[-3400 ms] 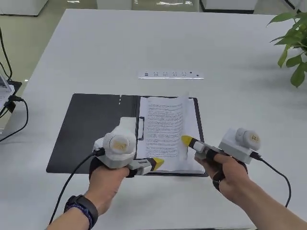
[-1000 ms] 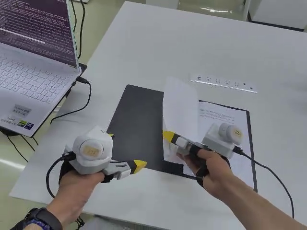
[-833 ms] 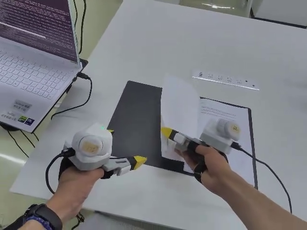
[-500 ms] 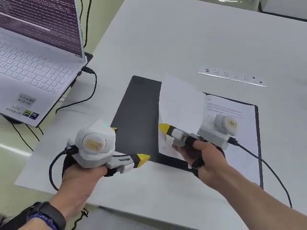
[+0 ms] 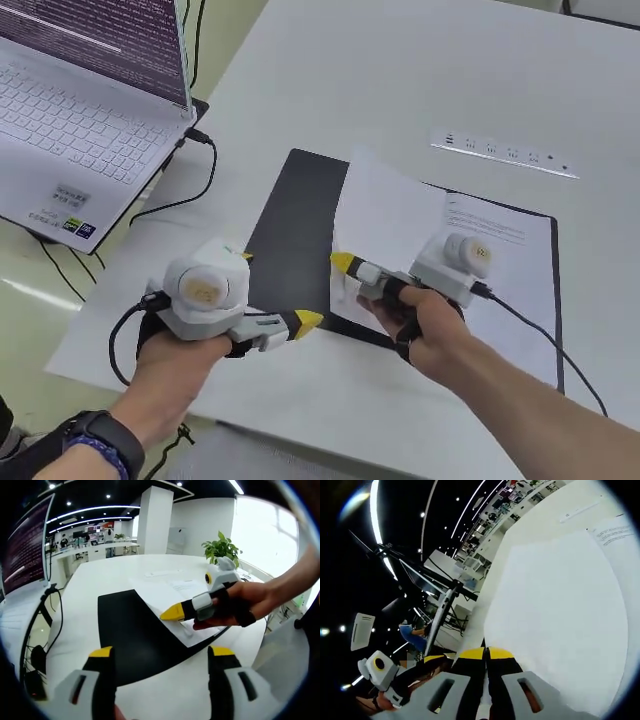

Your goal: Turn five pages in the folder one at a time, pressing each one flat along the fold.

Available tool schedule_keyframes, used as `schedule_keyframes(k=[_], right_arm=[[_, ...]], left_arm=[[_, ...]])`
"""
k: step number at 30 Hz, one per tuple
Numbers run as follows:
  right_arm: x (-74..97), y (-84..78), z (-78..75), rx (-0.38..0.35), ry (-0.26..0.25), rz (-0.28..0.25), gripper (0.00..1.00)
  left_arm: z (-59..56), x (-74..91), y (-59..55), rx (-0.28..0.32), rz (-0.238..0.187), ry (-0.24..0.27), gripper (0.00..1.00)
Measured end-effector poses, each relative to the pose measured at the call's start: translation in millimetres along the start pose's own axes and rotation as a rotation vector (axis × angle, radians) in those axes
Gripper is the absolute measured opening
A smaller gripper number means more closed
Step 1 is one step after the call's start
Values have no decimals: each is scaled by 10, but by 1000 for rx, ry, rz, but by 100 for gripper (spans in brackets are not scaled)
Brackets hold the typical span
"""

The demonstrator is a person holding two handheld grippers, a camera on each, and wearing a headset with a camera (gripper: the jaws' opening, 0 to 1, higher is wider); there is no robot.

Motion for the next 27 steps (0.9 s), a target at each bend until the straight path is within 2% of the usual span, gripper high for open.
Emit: schedule_keyframes(k=[9, 14, 21, 25, 26, 27], right_arm=[[-103, -25, -129, -16, -20, 26, 0], [-146, -116, -204, -21, -65, 53, 0], [-185, -192, -306, -54, -102, 48, 0], [-195, -283, -395, -120, -145, 32, 1], [-201, -294, -401, -130, -138, 27, 1], [-209, -295, -398, -144, -130, -2, 1]], left_arm=[[-39, 11, -32, -11, 11, -15, 76], [-22, 20, -62, -16, 20, -15, 76], [29, 57, -92, -22, 33, -2, 76], [43, 71, -127, 12, 38, 13, 76], [34, 71, -131, 12, 39, 12, 76], [8, 71, -134, 10, 41, 10, 76]])
Point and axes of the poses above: the centre of the closed fingertips' face, and the gripper's own axes: x roughly backward along the fingers, z roughly to its left, y roughly out of its top, the point moved 10 cm from there along x, roughly backward along the fingers, and after that the axes turned 11 degrees about y, right-handed, at the moved point
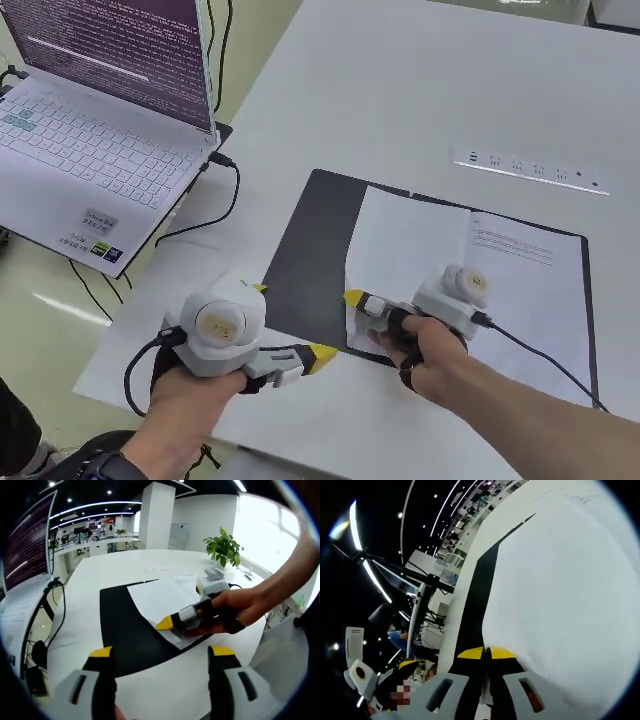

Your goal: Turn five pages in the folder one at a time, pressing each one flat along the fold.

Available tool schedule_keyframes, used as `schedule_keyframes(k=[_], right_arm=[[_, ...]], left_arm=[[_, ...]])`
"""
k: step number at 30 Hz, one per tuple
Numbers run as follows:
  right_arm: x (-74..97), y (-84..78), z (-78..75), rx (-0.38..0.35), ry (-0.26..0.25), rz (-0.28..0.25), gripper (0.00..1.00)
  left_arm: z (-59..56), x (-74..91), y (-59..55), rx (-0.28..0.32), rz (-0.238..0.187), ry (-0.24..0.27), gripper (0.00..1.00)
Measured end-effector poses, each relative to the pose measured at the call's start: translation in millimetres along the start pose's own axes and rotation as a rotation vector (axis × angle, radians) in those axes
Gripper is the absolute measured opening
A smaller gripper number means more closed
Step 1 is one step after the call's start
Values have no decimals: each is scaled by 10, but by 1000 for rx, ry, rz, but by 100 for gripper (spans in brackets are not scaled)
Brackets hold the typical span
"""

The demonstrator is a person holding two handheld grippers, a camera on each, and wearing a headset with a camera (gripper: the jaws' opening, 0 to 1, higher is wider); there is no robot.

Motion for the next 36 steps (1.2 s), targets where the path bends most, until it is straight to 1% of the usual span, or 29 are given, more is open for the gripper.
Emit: schedule_keyframes(k=[1, 2, 3, 4, 5, 7, 11, 12, 14, 16, 17, 20, 22, 24, 27, 28, 29, 31, 33, 36], right_arm=[[1, -4, 2, -12, 6, -1, 2], [-9, -2, 32, -26, 49, -17, 5], [-11, -11, 61, -41, 89, -23, 11], [-7, -20, 73, -61, 100, -29, 15], [7, -28, 67, -58, 90, -23, 16], [21, -40, 80, -29, 97, -12, 19], [58, -45, 97, -48, 139, -9, 27], [72, -44, 111, -42, 152, -3, 29], [97, -40, 136, -29, 160, 6, 33], [144, -27, 182, 27, 177, 22, 40], [175, -24, 197, 37, 181, 31, 43], [282, 5, 196, 52, 188, 24, 42], [378, 47, 211, 51, 198, -15, 41], [487, 77, 212, 66, 206, -52, 40], [643, 95, 159, 78, 191, -63, 38], [719, 85, 153, 83, 184, -75, 38], [745, 85, 148, 84, 183, -80, 36], [896, 96, 126, 79, 169, -111, 34], [975, 107, 92, 82, 160, -132, 32], [1092, 109, 70, 80, 147, -148, 32]], left_arm=[[-17, -2, -1, -4, 2, -2, 76], [-32, -4, -2, -10, 4, -6, 76], [-49, -9, -5, -19, 8, -12, 76], [-57, -12, -9, -25, 10, -14, 76], [-57, -15, -13, -26, 12, -14, 76], [-55, -27, -22, -19, 16, -17, 76], [-67, -58, -20, -23, 24, -21, 75], [-69, -77, -15, -25, 28, -19, 75], [-55, -110, -16, -34, 37, -7, 71], [-29, -144, -26, -36, 46, 12, 67], [-25, -155, -26, -34, 46, 11, 66], [-14, -192, -19, -29, 44, 11, 62], [-16, -214, -4, -40, 41, 10, 57], [-9, -246, 3, -42, 41, 14, 52], [5, -323, 7, -71, 52, 21, 43], [4, -343, 10, -73, 54, 19, 40], [3, -360, 15, -73, 56, 17, 38], [-15, -415, 34, -61, 48, -1, 30], [-37, -453, 46, -54, 45, -16, 22], [-90, -534, 65, -59, 49, -39, 12]])
Point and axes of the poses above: the centre of the closed fingertips' face, and the gripper's own axes: x roughly backward along the fingers, z roughly to its left, y roughly out of its top, the point moved 10 cm from there along x, roughly backward along the fingers, and after that the axes turned 11 degrees about y, right-handed, at the moved point
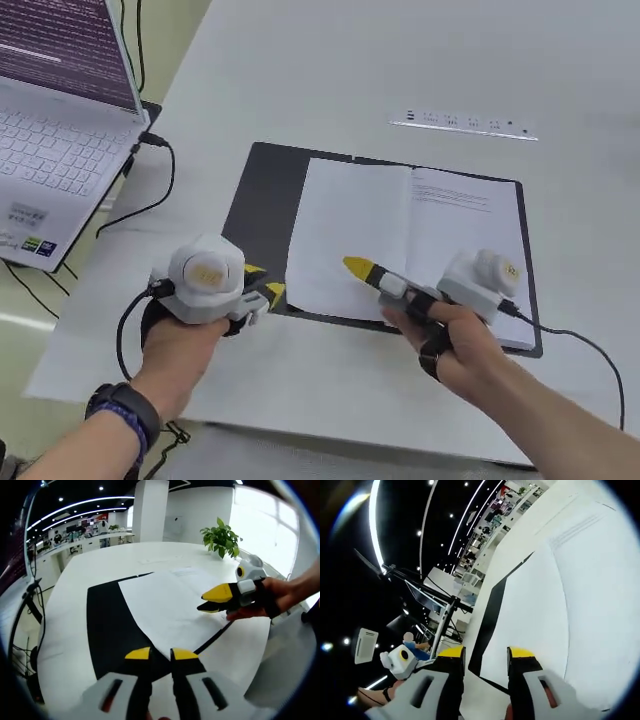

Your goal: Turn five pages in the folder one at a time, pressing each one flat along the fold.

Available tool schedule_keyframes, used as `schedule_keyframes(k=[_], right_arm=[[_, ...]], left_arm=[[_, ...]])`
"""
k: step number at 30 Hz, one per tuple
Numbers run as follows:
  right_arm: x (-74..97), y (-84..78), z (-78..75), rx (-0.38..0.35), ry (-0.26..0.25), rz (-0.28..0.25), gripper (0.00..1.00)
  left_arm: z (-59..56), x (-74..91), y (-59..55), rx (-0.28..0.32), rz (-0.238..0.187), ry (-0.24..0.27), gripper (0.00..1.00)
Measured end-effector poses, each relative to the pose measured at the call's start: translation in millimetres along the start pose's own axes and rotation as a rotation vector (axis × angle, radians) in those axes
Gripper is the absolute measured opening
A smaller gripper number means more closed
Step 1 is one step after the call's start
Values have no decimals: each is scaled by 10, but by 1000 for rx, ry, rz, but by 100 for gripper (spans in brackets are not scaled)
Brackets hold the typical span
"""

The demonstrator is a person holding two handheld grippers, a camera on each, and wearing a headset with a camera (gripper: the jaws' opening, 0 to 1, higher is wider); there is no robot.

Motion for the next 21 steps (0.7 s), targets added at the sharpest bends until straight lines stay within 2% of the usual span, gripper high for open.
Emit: schedule_keyframes(k=[6, 11, 15, 18, 20, 21], right_arm=[[141, -19, -25, -2, -11, -9, 31], [224, -54, -67, -11, -23, -11, 32], [287, -87, -81, -26, -33, -23, 32], [314, -106, -92, -32, -38, -26, 31], [331, -110, -100, -30, -40, -22, 31], [339, -109, -105, -30, -40, -21, 31]], left_arm=[[-30, -161, 13, -20, 24, -28, 0], [-75, -226, 27, 25, 40, -51, 0], [-110, -279, -16, 36, 67, -52, 0], [-132, -312, -74, 49, 102, -53, 0], [-136, -325, -149, 33, 159, -38, 0], [-129, -305, -199, 46, 204, -10, 0]])
Point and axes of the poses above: the centre of the closed fingertips' face, and the gripper's own axes: x roughly backward along the fingers, z roughly to its left, y roughly out of its top, the point moved 10 cm from there along x, roughly backward along the fingers, and after that the axes turned 11 degrees about y, right-handed, at the moved point
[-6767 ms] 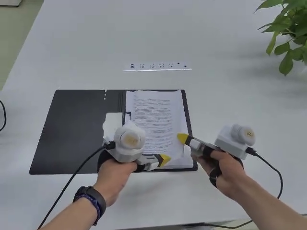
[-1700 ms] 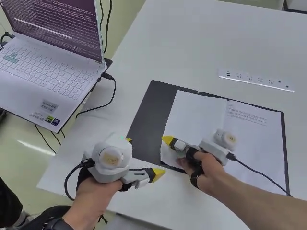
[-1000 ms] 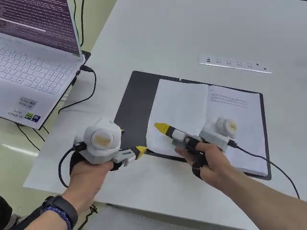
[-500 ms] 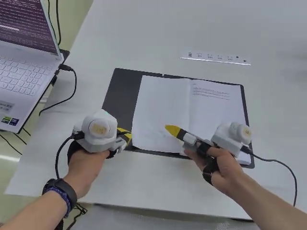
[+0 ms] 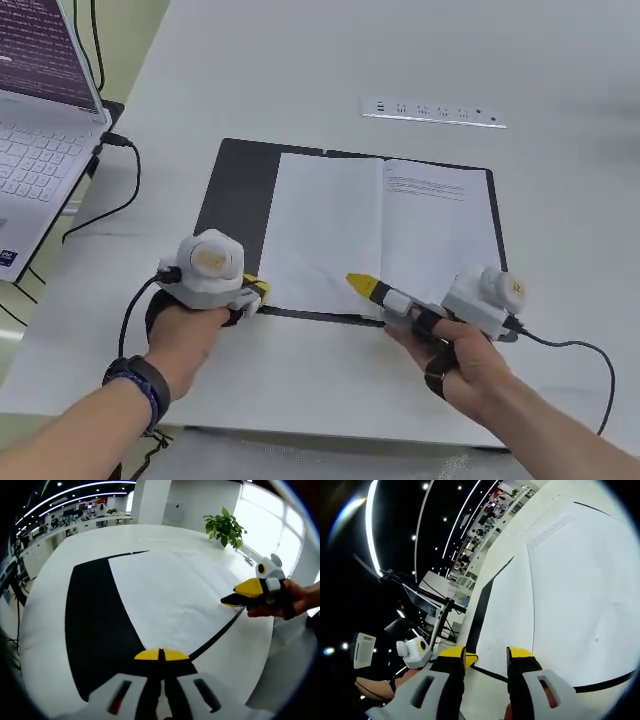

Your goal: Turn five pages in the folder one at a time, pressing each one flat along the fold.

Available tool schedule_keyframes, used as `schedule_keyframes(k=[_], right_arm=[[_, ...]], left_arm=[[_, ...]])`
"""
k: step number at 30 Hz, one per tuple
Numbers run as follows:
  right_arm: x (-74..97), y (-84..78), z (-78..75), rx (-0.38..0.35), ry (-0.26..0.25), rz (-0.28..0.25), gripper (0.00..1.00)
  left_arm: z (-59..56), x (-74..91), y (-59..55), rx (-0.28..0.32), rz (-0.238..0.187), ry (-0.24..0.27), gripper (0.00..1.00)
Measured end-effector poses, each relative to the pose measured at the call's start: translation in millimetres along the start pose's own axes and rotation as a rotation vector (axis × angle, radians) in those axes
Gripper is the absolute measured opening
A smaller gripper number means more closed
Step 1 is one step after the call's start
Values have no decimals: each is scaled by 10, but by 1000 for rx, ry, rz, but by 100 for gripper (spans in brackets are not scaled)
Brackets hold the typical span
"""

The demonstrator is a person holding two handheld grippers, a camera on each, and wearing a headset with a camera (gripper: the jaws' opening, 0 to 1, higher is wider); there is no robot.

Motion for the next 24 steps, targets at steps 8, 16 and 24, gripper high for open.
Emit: schedule_keyframes(k=[8, 16, 24], right_arm=[[56, 92, -67, 15, -12, -3, 29], [12, 318, -202, 50, -40, 16, 21], [-118, 510, -286, 95, -57, 40, 17]], left_arm=[[8, 19, 66, 59, -33, -22, 0], [86, -18, 65, 77, -34, -39, 0], [105, -72, 62, 69, -38, -38, 0]])
Point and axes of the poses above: the centre of the closed fingertips' face, and the gripper's own axes: x roughly backward along the fingers, z roughly to its left, y roughly out of its top, the point moved 10 cm from there along x, roughly backward along the fingers, and after that the axes turned 11 degrees about y, right-handed, at the moved point
